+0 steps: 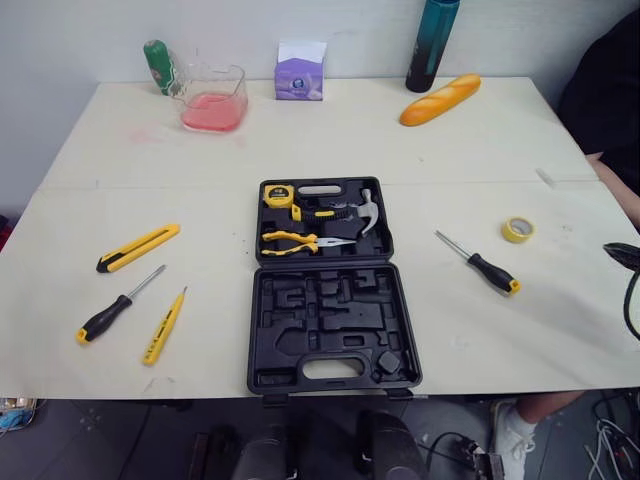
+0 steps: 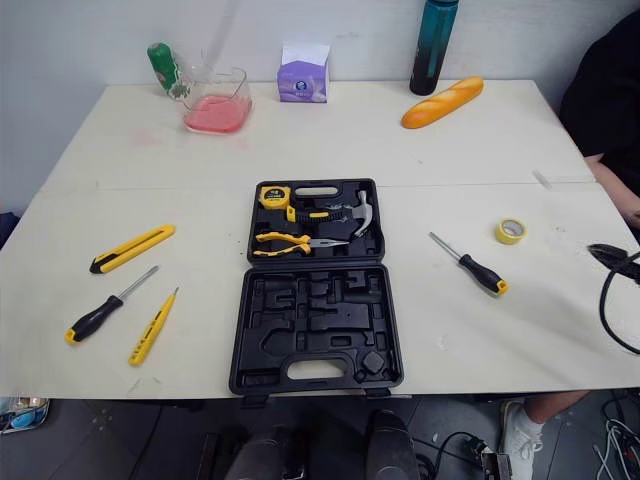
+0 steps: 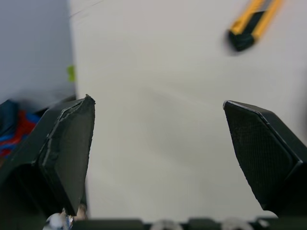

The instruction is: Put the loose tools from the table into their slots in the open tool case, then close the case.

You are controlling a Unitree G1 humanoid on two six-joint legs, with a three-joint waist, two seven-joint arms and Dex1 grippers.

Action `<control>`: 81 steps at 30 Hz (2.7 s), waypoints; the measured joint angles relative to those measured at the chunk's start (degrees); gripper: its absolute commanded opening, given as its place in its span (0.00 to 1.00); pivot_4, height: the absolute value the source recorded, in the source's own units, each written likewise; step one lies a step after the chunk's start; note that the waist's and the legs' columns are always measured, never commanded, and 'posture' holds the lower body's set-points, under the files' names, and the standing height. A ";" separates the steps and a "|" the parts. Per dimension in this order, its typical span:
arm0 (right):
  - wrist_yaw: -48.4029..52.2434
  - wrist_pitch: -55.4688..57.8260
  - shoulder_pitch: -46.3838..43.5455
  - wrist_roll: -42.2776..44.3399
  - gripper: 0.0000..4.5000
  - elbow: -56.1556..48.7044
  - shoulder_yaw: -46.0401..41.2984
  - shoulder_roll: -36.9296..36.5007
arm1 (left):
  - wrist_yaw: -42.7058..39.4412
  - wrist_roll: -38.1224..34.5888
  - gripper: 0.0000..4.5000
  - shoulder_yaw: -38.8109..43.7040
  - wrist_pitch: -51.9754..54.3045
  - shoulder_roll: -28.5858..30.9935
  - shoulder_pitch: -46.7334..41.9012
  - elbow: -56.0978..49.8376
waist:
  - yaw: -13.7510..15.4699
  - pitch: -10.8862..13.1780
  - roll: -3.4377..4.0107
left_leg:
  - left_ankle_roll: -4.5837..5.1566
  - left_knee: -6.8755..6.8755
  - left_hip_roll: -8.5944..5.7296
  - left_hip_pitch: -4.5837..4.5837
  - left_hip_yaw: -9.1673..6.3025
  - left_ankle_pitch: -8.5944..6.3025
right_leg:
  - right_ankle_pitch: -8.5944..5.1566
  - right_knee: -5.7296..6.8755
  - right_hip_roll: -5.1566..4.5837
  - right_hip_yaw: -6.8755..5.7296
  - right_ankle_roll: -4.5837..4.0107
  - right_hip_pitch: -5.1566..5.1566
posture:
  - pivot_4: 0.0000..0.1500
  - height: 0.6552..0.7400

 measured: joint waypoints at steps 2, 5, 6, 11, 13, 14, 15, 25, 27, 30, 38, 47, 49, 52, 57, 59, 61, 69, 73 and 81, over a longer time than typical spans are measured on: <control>2.93 1.07 1.21 2.65 0.99 -4.63 -0.42 2.08 | -2.20 -1.09 1.00 -0.32 1.96 -1.42 2.16 -5.59 | 0.14 0.00 0.00 | 0.00 0.00 0.00 -0.01 0.00 0.00 | 0.00 0.00 0.00 0.00 0.00 0.00 | 1.00 1.00; 5.64 8.50 5.30 8.16 0.99 -17.47 -0.27 7.07 | -4.86 -2.08 1.00 -3.07 8.31 -2.41 5.87 -15.83 | 0.36 -0.04 -0.09 | 0.00 0.09 0.03 -0.03 -0.04 0.00 | 0.00 0.06 0.02 0.00 0.00 0.02 | 1.00 1.00; 5.24 11.34 6.96 9.60 0.99 -21.66 -0.23 8.43 | -5.43 -2.55 1.00 -3.82 10.68 -2.45 6.78 -18.73 | 0.46 -0.04 -0.09 | 0.00 0.10 0.03 -0.04 -0.06 0.00 | 0.00 0.06 0.02 0.01 0.00 0.02 | 1.00 1.00; 0.59 20.91 13.73 15.80 0.99 -40.97 -0.60 14.84 | -5.54 -3.45 1.00 -5.01 20.89 -2.66 9.69 -29.50 | 1.58 -0.04 -0.07 | -0.05 0.10 0.06 0.00 -0.04 -0.04 | 0.00 0.08 0.07 0.02 -0.01 0.00 | 1.00 1.00; -0.26 23.23 15.85 19.67 0.99 -50.53 0.34 19.28 | -4.15 -3.10 1.00 -7.29 24.45 -2.81 9.90 -33.07 | 1.75 -0.04 -0.08 | -0.05 0.12 0.09 -0.01 -0.07 -0.04 | 0.00 0.13 0.09 0.02 -0.01 -0.01 | 1.00 1.00; -0.37 24.13 16.52 20.99 0.99 -54.13 1.86 20.94 | -3.26 -2.86 1.00 -8.50 25.22 -2.94 9.46 -33.90 | 1.80 -0.04 -0.08 | -0.05 0.12 0.08 -0.01 -0.06 -0.04 | 0.00 0.14 0.08 0.03 -0.01 -0.01 | 1.00 1.00; -0.54 24.72 16.77 21.53 0.99 -56.19 2.49 21.99 | -2.61 -2.54 1.00 -9.11 25.63 -3.00 8.91 -33.99 | 1.82 -0.04 -0.08 | -0.05 0.13 0.06 -0.02 -0.06 -0.04 | 0.01 0.14 0.07 0.03 -0.02 -0.02 | 1.00 1.00; -0.94 26.19 16.33 26.60 0.99 -70.23 9.06 29.19 | -0.76 -2.69 1.00 -15.25 31.76 -4.37 3.73 -35.62 | 1.91 -0.07 -0.17 | 0.02 0.15 0.02 -0.04 -0.07 -0.08 | 0.01 0.13 0.08 0.02 -0.02 -0.02 | 1.00 1.00; 0.19 26.34 16.37 27.01 0.99 -71.97 10.92 29.26 | -0.28 -2.56 1.00 -16.81 32.02 -4.69 1.49 -35.48 | 1.91 -0.08 -0.19 | 0.02 0.18 0.02 -0.04 -0.07 -0.08 | 0.01 0.15 0.08 0.03 -0.02 -0.02 | 1.00 1.00; 1.96 26.23 16.45 27.02 0.99 -72.47 11.43 28.93 | 0.12 -1.52 1.00 -18.96 31.61 -4.71 -0.31 -35.08 | 1.92 -0.09 -0.22 | 0.04 0.18 0.00 -0.04 -0.04 -0.08 | 0.01 0.14 0.07 0.03 -0.01 -0.02 | 1.00 1.00; 6.35 24.52 17.71 25.44 0.99 -70.44 11.87 27.25 | -0.39 1.34 1.00 -21.22 28.47 -4.71 -0.09 -30.87 | 1.65 -0.09 -0.27 | 0.06 0.18 0.03 -0.01 0.02 -0.10 | 0.01 0.15 0.08 0.03 -0.01 -0.04 | 1.00 1.00; 7.07 23.15 17.79 24.65 0.99 -68.86 11.86 27.25 | 0.80 1.97 1.00 -20.51 23.46 -6.75 1.15 -28.35 | 1.93 -0.09 -0.30 | 0.07 0.19 0.01 -0.01 0.00 -0.11 | 0.01 0.15 0.04 0.03 -0.01 -0.03 | 1.00 1.00; 7.33 22.52 17.74 24.23 1.00 -67.82 11.86 27.25 | 1.24 1.98 0.88 -20.31 22.77 -7.50 1.02 -28.35 | 2.06 -0.09 -0.30 | 0.07 0.19 0.00 -0.02 0.00 -0.11 | 0.01 0.15 0.03 0.03 -0.01 -0.03 | 1.00 1.00; 7.80 21.91 16.71 23.27 1.00 -66.14 11.87 27.25 | 1.57 1.99 0.62 -20.42 22.80 -7.95 0.43 -28.37 | 2.08 -0.10 -0.31 | 0.07 0.22 0.00 -0.01 0.00 -0.10 | 0.01 0.17 0.03 0.03 -0.01 -0.03 | 1.00 1.00; 8.58 21.12 16.59 22.81 1.00 -65.73 11.92 27.25 | 1.75 2.03 0.22 -20.84 23.62 -8.22 -0.57 -28.40 | 2.02 -0.10 -0.31 | 0.07 0.21 0.00 -0.02 0.01 -0.11 | 0.01 0.17 0.03 0.02 -0.01 -0.03 | 1.00 1.00; 8.70 21.10 16.79 22.62 1.00 -65.73 12.02 27.25 | 1.77 2.22 0.22 -20.92 23.68 -8.22 -0.58 -28.44 | 2.00 -0.10 -0.31 | 0.07 0.21 0.00 -0.01 0.00 -0.10 | 0.01 0.18 0.03 0.02 -0.01 -0.03 | 1.00 1.00; 8.71 21.09 16.83 22.57 1.00 -65.73 12.03 27.25 | 1.74 2.38 0.22 -20.96 23.59 -8.22 -0.57 -28.44 | 1.98 -0.10 -0.31 | 0.07 0.21 0.00 0.00 0.00 -0.10 | 0.01 0.18 0.03 0.03 -0.01 -0.03 | 1.00 1.00; 8.39 20.61 18.01 22.25 1.00 -65.75 11.77 27.20 | 1.38 1.59 0.22 -19.44 19.79 -8.51 -0.55 -29.54 | 2.04 -0.09 -0.35 | 0.07 0.21 0.01 -0.04 -0.03 -0.11 | 0.01 0.15 0.03 0.00 -0.01 -0.03 | 1.00 1.00; 7.47 20.68 18.90 22.24 1.00 -65.72 10.63 26.09 | -1.39 -0.49 0.22 -17.85 15.16 -9.16 -1.05 -36.62 | 2.19 -0.09 -0.36 | 0.10 0.24 -0.02 -0.04 -0.01 -0.12 | 0.01 0.13 -0.01 0.02 -0.01 -0.02 | 1.00 1.00; 6.20 19.75 20.33 20.95 1.00 -63.07 7.55 22.72 | -3.24 -4.47 0.22 -24.85 21.99 -8.85 -11.36 -52.12 | 3.06 -0.08 -0.36 | 0.11 0.27 -0.03 -0.05 0.00 -0.12 | 0.02 0.13 0.03 0.03 0.00 0.01 | 1.00 1.00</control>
